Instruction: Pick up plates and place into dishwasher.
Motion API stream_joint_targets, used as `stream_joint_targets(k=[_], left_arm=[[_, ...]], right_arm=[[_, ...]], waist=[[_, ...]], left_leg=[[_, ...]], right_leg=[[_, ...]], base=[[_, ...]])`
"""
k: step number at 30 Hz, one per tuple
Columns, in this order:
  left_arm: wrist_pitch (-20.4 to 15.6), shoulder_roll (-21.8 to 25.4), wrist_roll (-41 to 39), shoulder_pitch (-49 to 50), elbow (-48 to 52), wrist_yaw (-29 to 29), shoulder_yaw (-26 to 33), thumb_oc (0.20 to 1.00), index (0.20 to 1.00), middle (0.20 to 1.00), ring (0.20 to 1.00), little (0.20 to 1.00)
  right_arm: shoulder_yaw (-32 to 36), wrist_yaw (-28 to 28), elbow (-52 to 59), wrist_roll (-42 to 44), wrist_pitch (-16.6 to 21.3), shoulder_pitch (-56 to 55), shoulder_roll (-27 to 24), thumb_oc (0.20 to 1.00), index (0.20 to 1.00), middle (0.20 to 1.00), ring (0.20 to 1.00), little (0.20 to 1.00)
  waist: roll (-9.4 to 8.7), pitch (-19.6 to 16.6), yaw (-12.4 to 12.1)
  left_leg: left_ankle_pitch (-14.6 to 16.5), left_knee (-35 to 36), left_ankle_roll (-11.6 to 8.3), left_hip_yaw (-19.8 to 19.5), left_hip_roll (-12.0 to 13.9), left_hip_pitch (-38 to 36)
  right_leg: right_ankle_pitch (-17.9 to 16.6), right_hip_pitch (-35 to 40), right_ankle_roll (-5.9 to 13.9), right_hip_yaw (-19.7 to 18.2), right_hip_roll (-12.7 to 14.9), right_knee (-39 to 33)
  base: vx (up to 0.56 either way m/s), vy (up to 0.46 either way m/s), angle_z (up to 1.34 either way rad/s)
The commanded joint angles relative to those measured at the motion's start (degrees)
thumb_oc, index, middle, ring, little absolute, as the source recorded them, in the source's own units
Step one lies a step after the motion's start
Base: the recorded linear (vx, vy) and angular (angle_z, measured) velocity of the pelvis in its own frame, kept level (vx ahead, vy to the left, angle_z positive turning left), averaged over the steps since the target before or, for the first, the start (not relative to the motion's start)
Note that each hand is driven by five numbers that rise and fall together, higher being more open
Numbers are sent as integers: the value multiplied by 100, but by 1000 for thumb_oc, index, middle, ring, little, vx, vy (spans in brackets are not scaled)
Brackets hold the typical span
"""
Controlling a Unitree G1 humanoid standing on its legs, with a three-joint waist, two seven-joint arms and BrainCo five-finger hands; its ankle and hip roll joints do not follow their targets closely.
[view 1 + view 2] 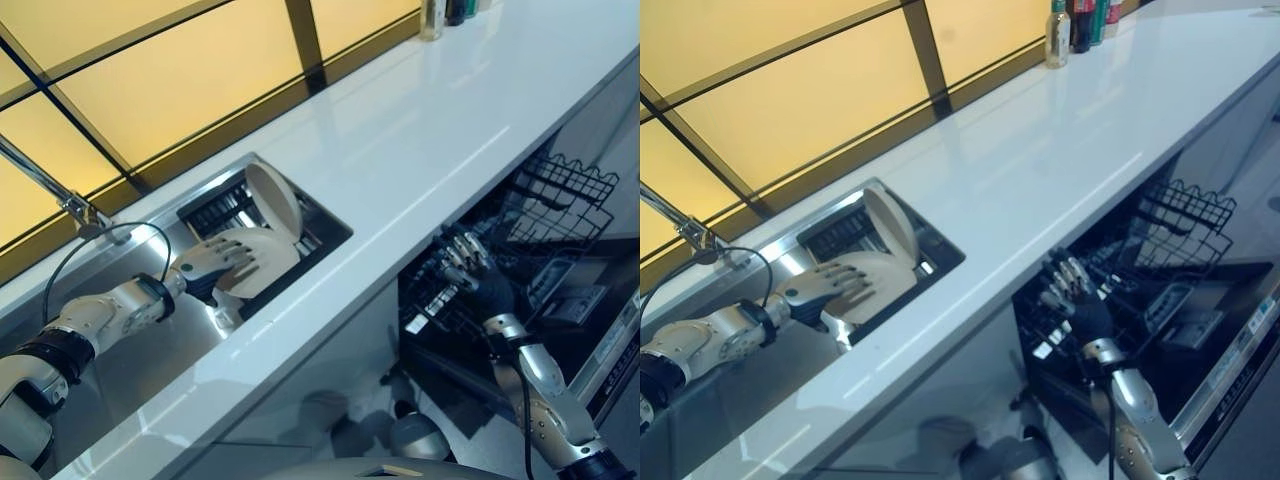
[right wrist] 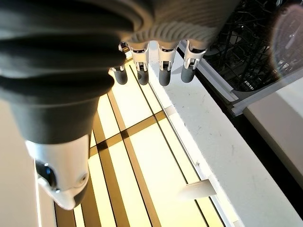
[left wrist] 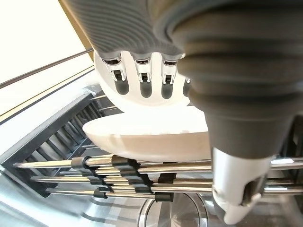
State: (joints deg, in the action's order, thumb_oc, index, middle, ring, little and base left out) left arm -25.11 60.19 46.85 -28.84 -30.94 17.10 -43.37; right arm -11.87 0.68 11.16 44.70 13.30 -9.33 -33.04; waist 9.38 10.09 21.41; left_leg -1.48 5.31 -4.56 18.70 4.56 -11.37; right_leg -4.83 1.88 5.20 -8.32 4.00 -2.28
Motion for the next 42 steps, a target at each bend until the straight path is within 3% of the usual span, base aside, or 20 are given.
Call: stream_joint_targets(k=[1, 2, 3, 4, 26, 42], left_arm=[[239, 235, 445, -351, -416, 310, 134, 887, 887, 887, 887, 887], [235, 202, 519, -342, -519, 341, 93, 467, 467, 467, 467, 467], [262, 167, 601, -354, -573, 358, 54, 260, 260, 260, 260, 260], [283, 137, 663, -379, -613, 374, 2, 200, 200, 200, 200, 200], [271, 24, 692, -229, -718, 727, 19, 200, 200, 200, 200, 200], [-33, 765, -31, -522, 61, 551, 331, 200, 200, 200, 200, 200]], right_arm=[[-82, 132, 606, 140, 93, 51, -262, 1000, 1000, 1000, 1000, 1000], [-100, 127, 608, 150, 78, 76, -264, 1000, 1000, 1000, 1000, 1000], [-120, 107, 626, 138, 61, 93, -255, 1000, 1000, 1000, 1000, 1000], [-136, 79, 654, 126, 40, 100, -243, 1000, 1000, 1000, 1000, 1000], [-84, 128, 672, 153, 8, 57, -222, 1000, 1000, 1000, 1000, 1000], [-206, 6, 688, 225, 138, 64, -165, 1000, 1000, 1000, 1000, 1000]], waist=[[-185, -329, 32], [-194, -331, 41], [-203, -334, 48], [-214, -337, 58], [-261, -332, 100], [-380, -435, -191]], left_leg=[[307, -488, 146, -238, 65, 425], [310, -484, 149, -227, 64, 417], [312, -481, 150, -221, 65, 412], [315, -482, 151, -214, 65, 411], [341, -555, 164, -165, 70, 404], [328, -530, 144, -297, 123, 410]], right_leg=[[480, -311, 574, 90, 327, 571], [480, -304, 578, 93, 330, 566], [477, -298, 582, 96, 334, 558], [473, -296, 589, 97, 337, 552], [499, -292, 575, 82, 317, 597], [464, -150, 546, 249, 289, 446]], base=[[0, 0, 0], [0, 0, 0], [0, 0, 0], [0, 0, 0], [4, -2, -2], [-9, -2, 0]])
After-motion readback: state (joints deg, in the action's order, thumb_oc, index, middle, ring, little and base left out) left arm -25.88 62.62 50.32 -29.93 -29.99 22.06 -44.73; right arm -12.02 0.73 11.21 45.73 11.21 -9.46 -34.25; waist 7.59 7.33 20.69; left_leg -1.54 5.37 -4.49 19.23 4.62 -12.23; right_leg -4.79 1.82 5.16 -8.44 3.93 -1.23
